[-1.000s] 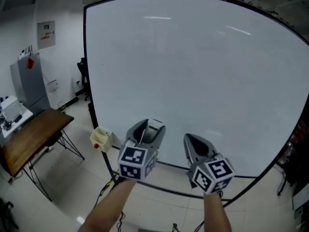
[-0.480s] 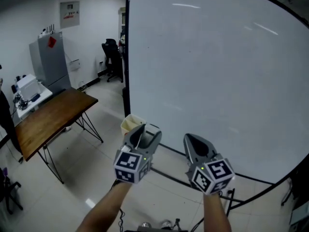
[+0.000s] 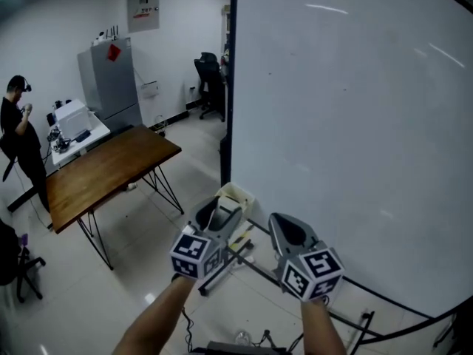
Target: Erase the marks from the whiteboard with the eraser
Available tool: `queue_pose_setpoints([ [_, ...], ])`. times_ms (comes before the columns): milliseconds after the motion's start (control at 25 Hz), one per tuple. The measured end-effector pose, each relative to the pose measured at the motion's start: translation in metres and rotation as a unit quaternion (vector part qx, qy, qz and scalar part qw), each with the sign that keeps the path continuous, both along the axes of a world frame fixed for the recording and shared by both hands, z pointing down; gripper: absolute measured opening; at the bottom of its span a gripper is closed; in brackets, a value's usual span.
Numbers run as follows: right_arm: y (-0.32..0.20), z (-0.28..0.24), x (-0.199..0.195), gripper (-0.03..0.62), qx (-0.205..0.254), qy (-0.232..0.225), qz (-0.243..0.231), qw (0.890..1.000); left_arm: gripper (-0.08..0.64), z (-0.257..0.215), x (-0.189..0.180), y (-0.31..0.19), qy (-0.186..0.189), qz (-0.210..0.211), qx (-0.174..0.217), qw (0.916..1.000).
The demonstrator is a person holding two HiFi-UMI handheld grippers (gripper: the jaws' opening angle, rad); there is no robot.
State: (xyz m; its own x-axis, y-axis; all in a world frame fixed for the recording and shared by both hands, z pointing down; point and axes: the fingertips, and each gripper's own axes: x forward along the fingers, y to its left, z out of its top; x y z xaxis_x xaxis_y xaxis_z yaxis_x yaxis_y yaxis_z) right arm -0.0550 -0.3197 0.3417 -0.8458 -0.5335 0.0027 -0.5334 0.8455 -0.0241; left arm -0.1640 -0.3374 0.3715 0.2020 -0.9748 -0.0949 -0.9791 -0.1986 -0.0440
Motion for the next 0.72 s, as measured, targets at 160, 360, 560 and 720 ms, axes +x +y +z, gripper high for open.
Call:
queue_pose_setpoints([
  [160, -0.018, 0.002, -0.02, -0.003, -0.004, 0.001, -0.02, 1.0, 0.259, 0.004, -0.017, -0.025, 0.005, -0.006, -0.001, 1.0],
  [360, -0.031, 0.007, -0.038, -0.003, -0.005, 0.018, -0.019, 1.0, 0.259, 0.007, -0.033, -0.051, 0.017, 0.01, 0.007, 0.9998],
  [560, -0.057, 0.016, -0.049, -0.003, -0.01, 0.027, 0.031, 0.999, 0.259, 0.024, -0.043, -0.093, 0.025, 0.052, 0.004, 0.9983],
  [720, -0.065, 0.02, -0.053, -0.003, -0.018, 0.032, 0.078, 0.996, 0.259, 0.034, -0.046, -0.114, 0.038, 0.086, 0.01, 0.9955],
])
